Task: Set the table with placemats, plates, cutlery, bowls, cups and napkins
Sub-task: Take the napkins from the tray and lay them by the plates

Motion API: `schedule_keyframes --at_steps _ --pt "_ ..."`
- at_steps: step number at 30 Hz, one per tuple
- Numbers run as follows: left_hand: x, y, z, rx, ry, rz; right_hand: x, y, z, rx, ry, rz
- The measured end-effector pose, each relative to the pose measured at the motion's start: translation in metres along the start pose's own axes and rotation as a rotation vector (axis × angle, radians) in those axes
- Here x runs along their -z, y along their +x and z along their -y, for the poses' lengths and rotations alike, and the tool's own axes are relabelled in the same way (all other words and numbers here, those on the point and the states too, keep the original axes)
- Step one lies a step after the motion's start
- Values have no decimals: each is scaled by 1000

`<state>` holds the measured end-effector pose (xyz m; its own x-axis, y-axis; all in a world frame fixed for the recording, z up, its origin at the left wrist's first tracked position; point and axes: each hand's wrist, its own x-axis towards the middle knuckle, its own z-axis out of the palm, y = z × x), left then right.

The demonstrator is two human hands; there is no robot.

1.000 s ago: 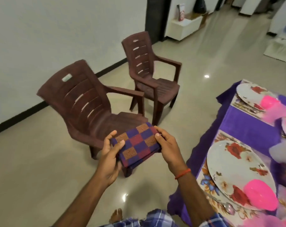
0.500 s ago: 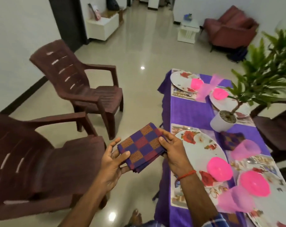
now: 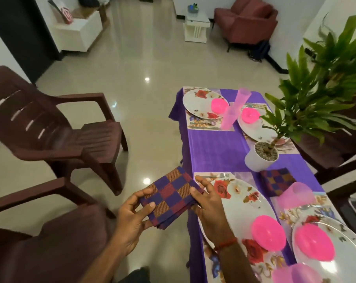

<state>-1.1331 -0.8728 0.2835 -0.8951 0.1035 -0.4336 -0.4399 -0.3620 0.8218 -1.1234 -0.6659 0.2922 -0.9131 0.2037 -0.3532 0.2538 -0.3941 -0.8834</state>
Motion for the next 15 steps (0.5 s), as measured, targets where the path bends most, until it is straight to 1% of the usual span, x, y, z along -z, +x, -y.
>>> schedule_keyframes --at_steps 4,7,11,15 --pt "-19 52 -15 30 59 34 -4 38 -3 8 129 -43" --pt "-38 97 -30 55 109 100 -13 72 -3 51 191 -95" --pt "-54 161 -58 81 154 206 -24 131 21 94 162 -219" --pt "-61 208 -77 115 189 259 -28 176 48 135 96 -322"
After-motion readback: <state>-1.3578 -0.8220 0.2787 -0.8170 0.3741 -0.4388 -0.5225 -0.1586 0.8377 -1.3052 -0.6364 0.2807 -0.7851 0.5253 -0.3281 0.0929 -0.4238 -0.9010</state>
